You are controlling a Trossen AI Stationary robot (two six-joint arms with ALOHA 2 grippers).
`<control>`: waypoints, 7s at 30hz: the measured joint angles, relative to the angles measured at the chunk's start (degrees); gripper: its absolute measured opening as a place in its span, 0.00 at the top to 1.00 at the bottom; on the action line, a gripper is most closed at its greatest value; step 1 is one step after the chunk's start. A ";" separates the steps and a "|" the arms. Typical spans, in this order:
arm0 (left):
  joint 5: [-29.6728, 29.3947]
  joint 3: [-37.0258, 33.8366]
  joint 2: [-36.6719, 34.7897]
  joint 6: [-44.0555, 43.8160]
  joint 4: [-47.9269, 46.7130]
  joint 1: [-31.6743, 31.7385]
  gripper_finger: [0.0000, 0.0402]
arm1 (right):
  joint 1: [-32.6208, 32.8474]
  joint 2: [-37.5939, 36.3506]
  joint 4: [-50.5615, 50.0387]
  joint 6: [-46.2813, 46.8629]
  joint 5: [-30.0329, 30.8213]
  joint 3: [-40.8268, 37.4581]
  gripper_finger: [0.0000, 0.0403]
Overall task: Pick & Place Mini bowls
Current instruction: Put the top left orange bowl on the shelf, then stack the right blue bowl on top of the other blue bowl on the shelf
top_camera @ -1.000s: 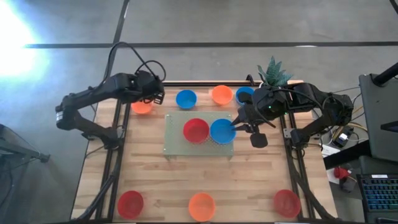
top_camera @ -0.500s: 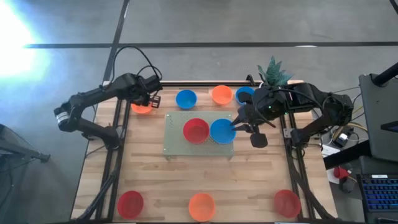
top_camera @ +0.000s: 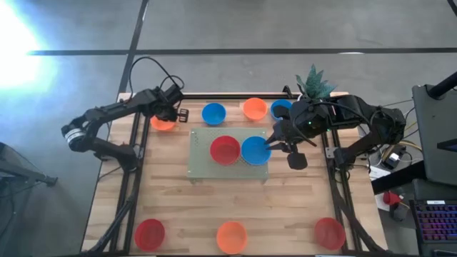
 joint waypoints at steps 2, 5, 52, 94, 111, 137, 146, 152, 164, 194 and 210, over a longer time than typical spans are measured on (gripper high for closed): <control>0.37 -1.53 0.00 0.89 2.38 0.35 0.85 | 0.02 0.00 0.00 0.00 0.00 0.00 0.81; 0.42 -3.46 0.00 0.98 4.20 0.44 0.85 | 0.01 0.00 0.01 0.00 0.00 0.00 0.81; 3.83 -13.74 0.00 12.78 13.05 0.53 1.00 | 0.01 0.00 0.15 0.00 0.00 0.00 0.83; 0.95 26.28 0.00 24.14 -23.98 -26.49 1.00 | 0.01 0.02 0.15 -0.13 0.00 0.00 0.82; 0.99 30.28 0.04 36.14 -23.92 -46.62 1.00 | 0.00 0.02 0.15 0.02 0.00 0.00 0.82; 4.10 29.23 9.64 45.39 -23.31 -54.33 1.00 | 0.01 0.02 0.09 2.40 0.00 0.00 0.83; 4.10 29.23 10.69 45.75 -21.32 -54.33 1.00 | 0.02 0.02 0.08 2.40 0.00 0.00 0.82; 4.10 29.17 10.69 44.79 -21.23 -54.33 0.99 | 0.01 0.02 0.08 2.40 0.00 0.00 0.84; 1.32 28.36 10.69 44.34 -21.07 -54.33 0.88 | 0.02 0.02 0.08 2.60 0.00 0.00 0.81; -11.88 40.16 6.05 39.55 -23.30 -54.07 0.84 | -1.84 0.02 -0.80 6.91 0.11 0.00 0.84; -31.28 36.73 -7.06 20.78 -23.17 -54.07 0.84 | -13.74 -0.67 -6.38 21.05 1.56 -8.07 0.83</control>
